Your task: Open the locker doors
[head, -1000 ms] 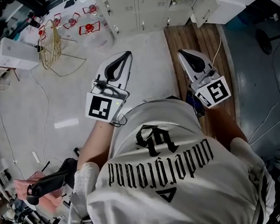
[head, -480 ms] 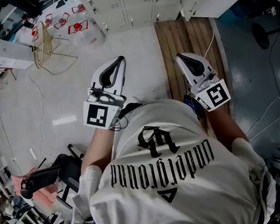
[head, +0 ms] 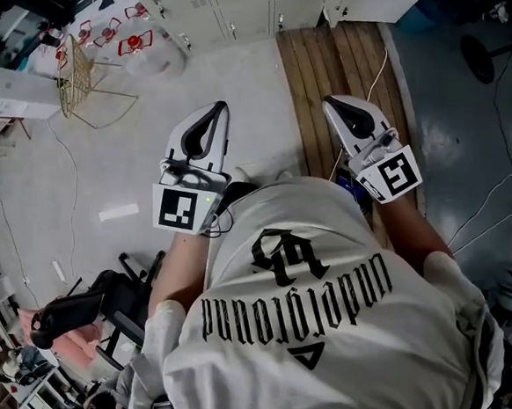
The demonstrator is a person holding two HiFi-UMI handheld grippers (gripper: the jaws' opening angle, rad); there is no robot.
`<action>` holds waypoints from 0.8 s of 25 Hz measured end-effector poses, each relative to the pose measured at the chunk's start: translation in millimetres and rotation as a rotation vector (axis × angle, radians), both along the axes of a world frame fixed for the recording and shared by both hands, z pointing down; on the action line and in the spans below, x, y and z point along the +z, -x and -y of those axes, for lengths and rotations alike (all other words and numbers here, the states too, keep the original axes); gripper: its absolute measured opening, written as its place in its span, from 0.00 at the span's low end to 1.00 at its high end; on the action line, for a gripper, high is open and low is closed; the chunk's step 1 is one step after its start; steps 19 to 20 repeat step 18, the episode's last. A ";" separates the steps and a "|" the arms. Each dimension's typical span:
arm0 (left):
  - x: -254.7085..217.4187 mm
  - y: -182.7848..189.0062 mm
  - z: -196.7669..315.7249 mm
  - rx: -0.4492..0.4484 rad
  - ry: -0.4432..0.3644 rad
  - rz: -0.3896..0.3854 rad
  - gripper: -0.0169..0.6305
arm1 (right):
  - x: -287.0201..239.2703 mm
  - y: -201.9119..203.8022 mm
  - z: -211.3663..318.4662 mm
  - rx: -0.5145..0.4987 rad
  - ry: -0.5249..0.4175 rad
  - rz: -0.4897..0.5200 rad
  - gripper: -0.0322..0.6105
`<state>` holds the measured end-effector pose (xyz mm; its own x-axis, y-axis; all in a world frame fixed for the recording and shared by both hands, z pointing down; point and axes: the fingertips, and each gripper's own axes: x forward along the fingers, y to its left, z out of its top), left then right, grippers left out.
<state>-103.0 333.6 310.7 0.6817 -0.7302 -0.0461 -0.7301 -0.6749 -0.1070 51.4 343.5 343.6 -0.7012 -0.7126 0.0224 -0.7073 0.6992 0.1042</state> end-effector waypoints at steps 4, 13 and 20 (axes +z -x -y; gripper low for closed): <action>-1.2 -6.5 -9.6 -0.006 -0.008 0.005 0.04 | -3.3 -7.7 -6.1 -0.005 -0.033 0.002 0.06; -1.5 -11.5 -21.2 -0.024 0.011 0.005 0.04 | -6.2 -9.1 -13.4 -0.022 -0.027 0.005 0.06; 1.8 -16.0 -20.7 -0.019 0.020 0.007 0.04 | -5.8 -12.5 -11.9 -0.022 -0.029 0.009 0.06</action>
